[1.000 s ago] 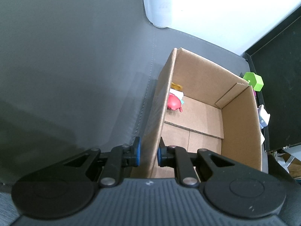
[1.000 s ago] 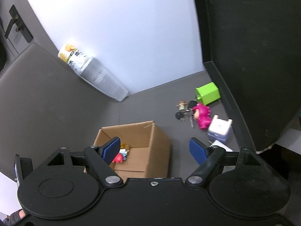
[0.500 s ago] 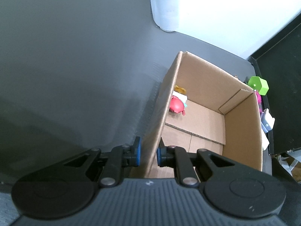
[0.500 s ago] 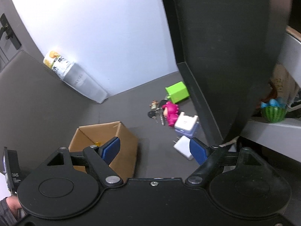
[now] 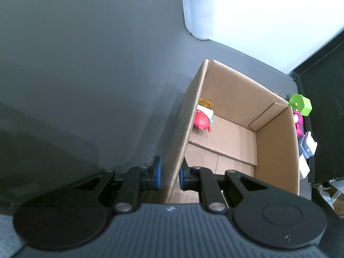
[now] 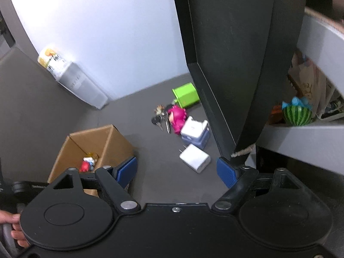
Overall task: Organize rigid objects
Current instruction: 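Withdraw the right tool from the box toward the white plug charger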
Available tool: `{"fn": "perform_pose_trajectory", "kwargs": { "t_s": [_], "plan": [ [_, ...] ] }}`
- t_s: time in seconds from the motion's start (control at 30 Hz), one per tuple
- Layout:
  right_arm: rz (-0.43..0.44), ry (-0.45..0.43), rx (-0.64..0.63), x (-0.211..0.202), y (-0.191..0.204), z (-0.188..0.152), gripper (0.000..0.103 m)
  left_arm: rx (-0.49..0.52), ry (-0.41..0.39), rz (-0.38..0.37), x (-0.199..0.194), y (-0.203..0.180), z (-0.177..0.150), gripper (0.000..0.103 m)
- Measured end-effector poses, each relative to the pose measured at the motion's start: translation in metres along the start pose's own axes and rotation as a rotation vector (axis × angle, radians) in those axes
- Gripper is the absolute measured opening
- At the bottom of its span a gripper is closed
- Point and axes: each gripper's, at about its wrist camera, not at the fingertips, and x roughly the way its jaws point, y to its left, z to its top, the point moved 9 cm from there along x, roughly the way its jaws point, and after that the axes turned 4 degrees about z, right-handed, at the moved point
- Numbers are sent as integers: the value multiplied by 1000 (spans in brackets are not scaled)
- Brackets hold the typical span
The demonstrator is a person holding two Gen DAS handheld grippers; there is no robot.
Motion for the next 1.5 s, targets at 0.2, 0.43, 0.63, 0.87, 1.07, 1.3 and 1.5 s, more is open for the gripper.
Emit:
{"fn": "perform_pose_trajectory", "kwargs": {
  "t_s": [0.2, 0.43, 0.63, 0.87, 1.07, 1.3, 1.5],
  "plan": [
    [-17, 27, -6, 13, -1, -6, 79, 16, 16, -17, 2, -1, 0, 15],
    [-43, 37, -45, 27, 5, -10, 75, 24, 28, -30, 5, -1, -2, 15],
    [-69, 23, -97, 41, 7, -14, 74, 24, 34, -35, 6, 1, -1, 15],
    [-96, -6, -130, 52, 3, -14, 74, 32, 49, -31, 6, -2, 1, 15],
    [-115, -20, -161, 63, 3, -14, 74, 58, 39, -15, 6, -4, 0, 15],
    [-144, -45, -216, 77, 5, -14, 74, 75, 37, -10, 7, -3, -1, 14],
    [-199, -41, -266, 95, 2, -17, 73, 79, 40, -13, 7, -4, 1, 14]
  ]
}}
